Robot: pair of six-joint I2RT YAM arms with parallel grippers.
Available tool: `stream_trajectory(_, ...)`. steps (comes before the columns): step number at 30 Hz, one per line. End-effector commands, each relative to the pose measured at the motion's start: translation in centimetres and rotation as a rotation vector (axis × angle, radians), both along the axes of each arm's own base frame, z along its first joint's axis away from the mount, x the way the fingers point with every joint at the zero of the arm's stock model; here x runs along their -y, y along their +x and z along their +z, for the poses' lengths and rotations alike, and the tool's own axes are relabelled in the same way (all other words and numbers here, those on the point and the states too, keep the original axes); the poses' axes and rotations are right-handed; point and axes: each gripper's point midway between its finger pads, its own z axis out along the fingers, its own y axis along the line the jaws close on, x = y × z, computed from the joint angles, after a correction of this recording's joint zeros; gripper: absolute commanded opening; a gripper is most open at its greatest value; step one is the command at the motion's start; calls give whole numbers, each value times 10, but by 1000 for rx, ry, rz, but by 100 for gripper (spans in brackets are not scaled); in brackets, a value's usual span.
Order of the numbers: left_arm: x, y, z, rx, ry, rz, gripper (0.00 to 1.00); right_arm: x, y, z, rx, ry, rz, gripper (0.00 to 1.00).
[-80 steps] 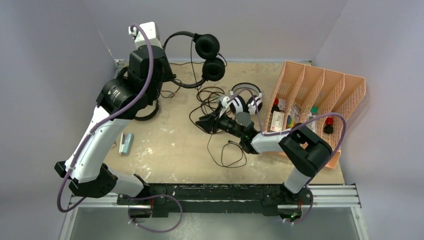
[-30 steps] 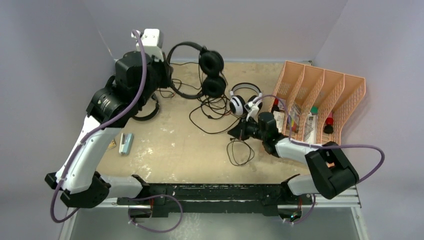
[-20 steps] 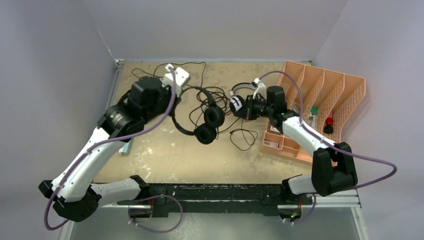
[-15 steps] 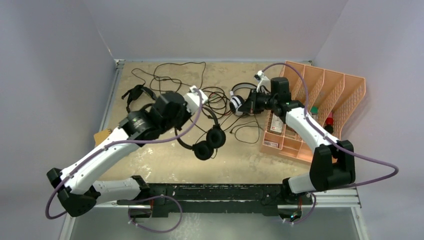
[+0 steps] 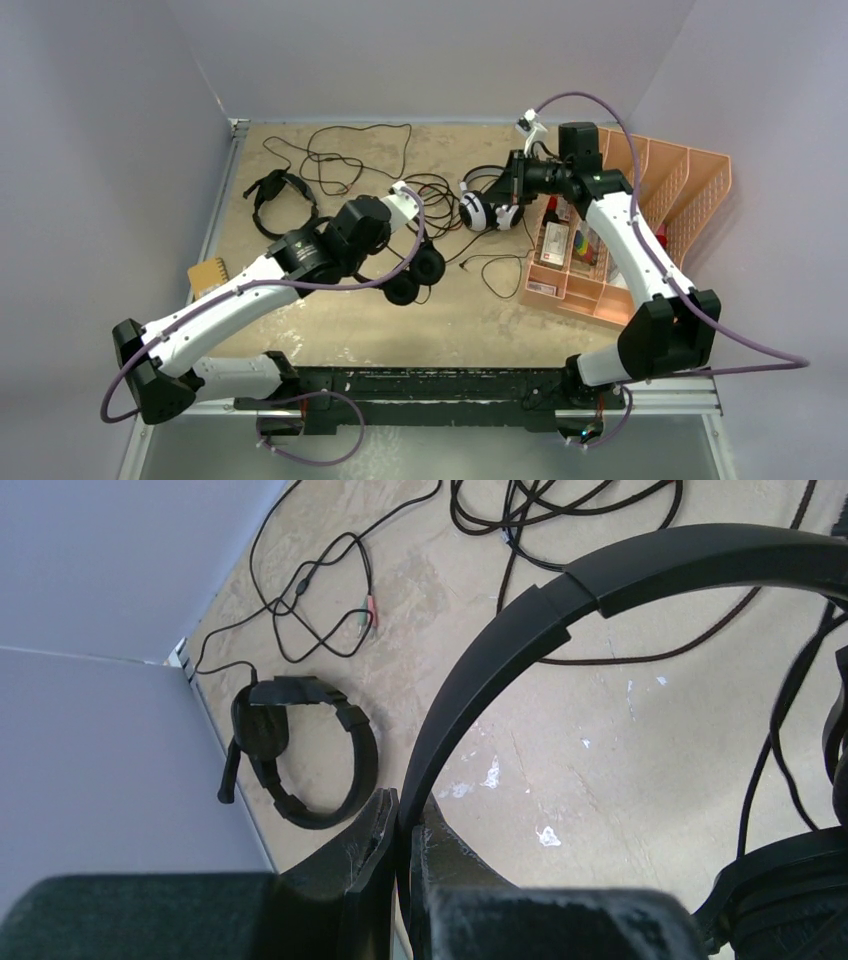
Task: Wrap the headphones
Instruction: Wrap the headphones cable around the headphones.
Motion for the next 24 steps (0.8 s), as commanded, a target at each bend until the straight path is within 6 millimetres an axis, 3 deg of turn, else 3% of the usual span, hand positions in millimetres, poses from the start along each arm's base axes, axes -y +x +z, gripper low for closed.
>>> stream_trajectory(1,6,16,4,69,3,57,0,-16,-13,46,51,111,139,0)
stream_trajectory(10,-2,38,-10,124,46,286,0,-27,-39,102,99,230,210,0)
stream_trajectory(16,-5,43,-13,156,22,363,0,-37,-52,107,91,223,230,0)
stream_trajectory(24,-12,56,-7,207,-83,533,0,-79,-74,117,98,224,315,0)
